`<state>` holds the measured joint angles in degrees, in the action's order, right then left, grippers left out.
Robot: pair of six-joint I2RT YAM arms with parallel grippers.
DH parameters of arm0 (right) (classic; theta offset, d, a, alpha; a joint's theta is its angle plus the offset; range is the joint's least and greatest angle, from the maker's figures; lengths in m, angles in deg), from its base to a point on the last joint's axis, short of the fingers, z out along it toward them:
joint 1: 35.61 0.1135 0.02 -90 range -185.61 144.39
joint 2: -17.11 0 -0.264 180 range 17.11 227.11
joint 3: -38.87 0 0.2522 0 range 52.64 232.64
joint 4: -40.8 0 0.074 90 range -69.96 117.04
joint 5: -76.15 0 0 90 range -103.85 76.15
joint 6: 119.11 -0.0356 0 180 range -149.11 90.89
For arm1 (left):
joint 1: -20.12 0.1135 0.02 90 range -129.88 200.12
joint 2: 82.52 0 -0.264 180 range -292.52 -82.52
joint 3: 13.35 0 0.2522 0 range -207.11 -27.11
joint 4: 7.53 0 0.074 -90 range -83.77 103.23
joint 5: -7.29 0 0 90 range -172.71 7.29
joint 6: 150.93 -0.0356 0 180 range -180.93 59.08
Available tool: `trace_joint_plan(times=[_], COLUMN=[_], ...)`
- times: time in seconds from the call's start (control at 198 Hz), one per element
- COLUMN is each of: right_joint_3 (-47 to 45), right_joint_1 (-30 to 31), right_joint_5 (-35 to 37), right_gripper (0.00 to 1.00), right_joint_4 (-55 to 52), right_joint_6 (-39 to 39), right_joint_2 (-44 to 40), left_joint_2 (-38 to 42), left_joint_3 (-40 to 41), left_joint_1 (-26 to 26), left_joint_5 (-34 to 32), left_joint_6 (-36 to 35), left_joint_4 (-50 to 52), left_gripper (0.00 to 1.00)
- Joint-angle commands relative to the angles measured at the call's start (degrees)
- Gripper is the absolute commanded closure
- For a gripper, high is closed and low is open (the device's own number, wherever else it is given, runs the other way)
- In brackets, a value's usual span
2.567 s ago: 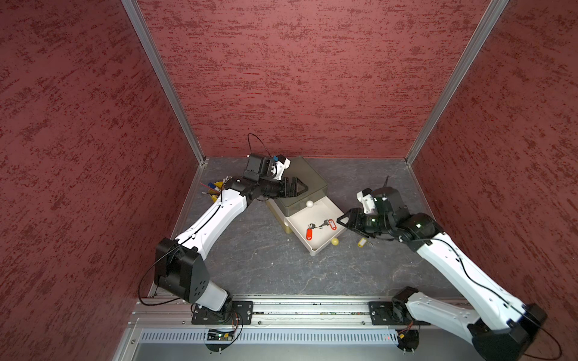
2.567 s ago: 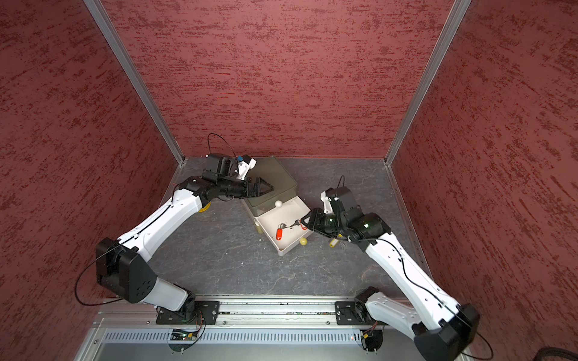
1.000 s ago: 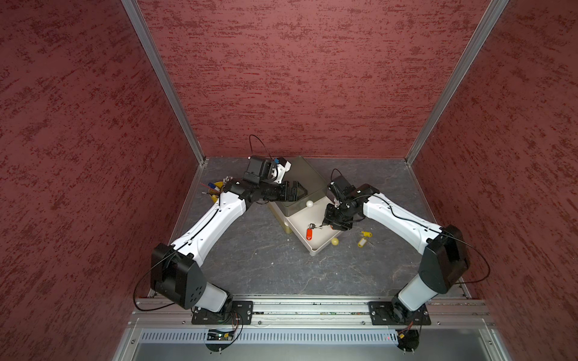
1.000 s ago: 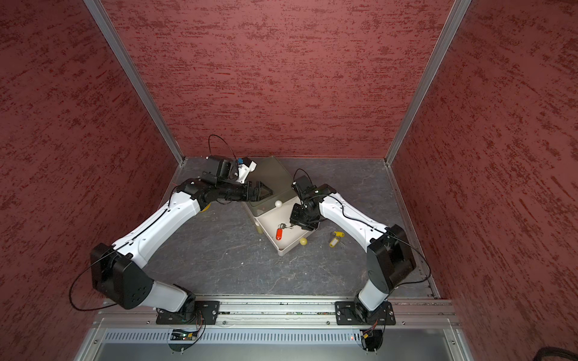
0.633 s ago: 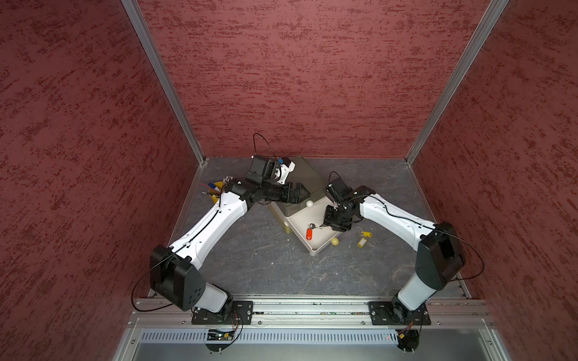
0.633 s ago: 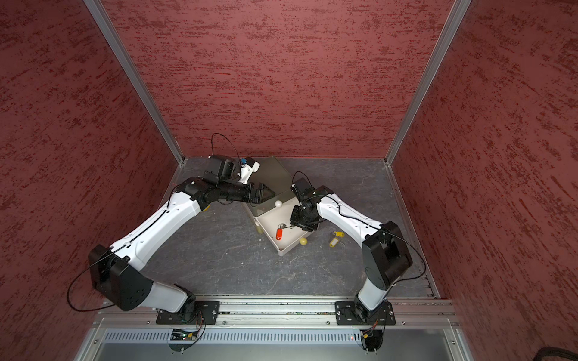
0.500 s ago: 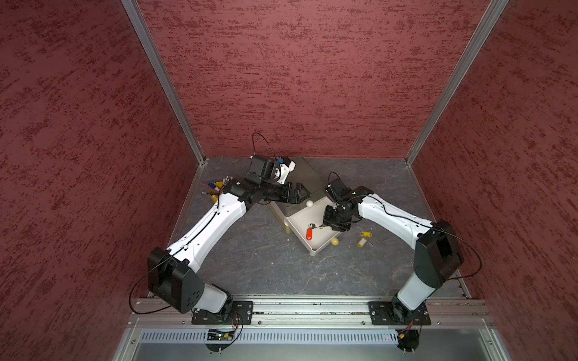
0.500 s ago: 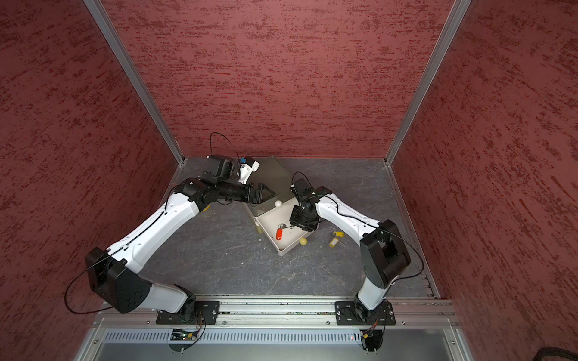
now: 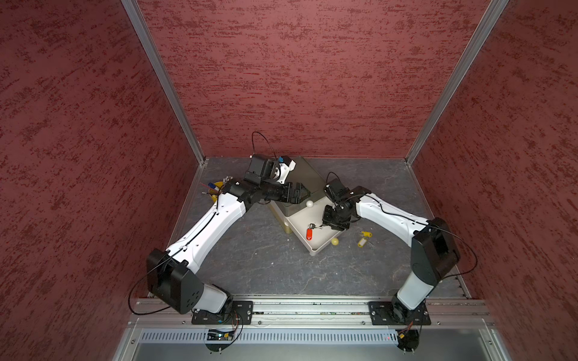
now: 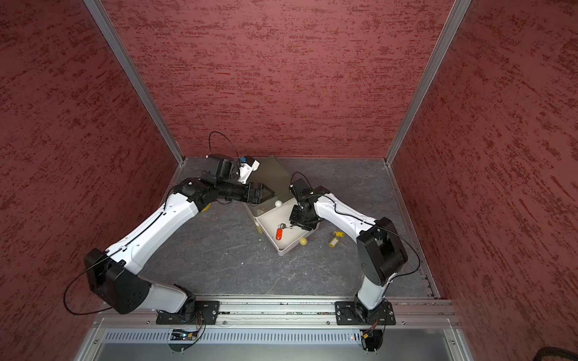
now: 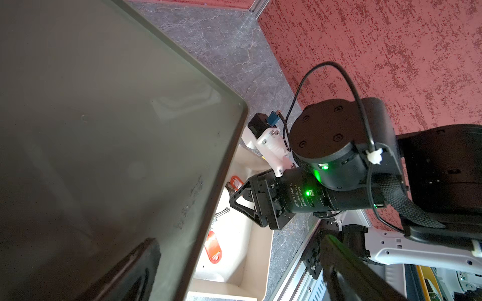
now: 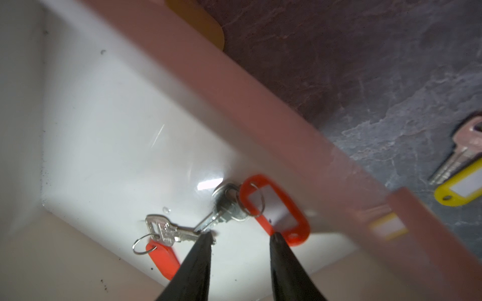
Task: Take the keys out of the drawer
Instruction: Pick up the key from the drawer.
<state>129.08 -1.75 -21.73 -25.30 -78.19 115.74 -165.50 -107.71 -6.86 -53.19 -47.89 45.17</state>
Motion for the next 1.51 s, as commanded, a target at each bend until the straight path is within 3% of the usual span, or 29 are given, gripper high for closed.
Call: trace_joint_plan(times=[0.0, 0.767, 1.509], right_joint_3=[1.95, 3.64, 3.01], right_joint_1=[-0.51, -1.27, -1.62], right_joint_5=[3.19, 4.35, 4.88], right_gripper=[0.61, 0.66, 0.95], right_joint_4=[-0.89, 0.04, 0.48], right_joint_6=[0.03, 0.36, 0.72], right_joint_2=[0.37, 3.01, 2.29], left_joint_2=[0.62, 1.17, 0.91], left_joint_3=[-1.07, 0.25, 0.73], left_joint_1=[-0.22, -0.09, -0.06], left_joint_5=[0.09, 0.16, 0.49], left_joint_6=[-1.04, -1.33, -1.17], left_joint_4=[-0.86, -0.85, -1.34], left_gripper=[0.0, 0.0, 0.0])
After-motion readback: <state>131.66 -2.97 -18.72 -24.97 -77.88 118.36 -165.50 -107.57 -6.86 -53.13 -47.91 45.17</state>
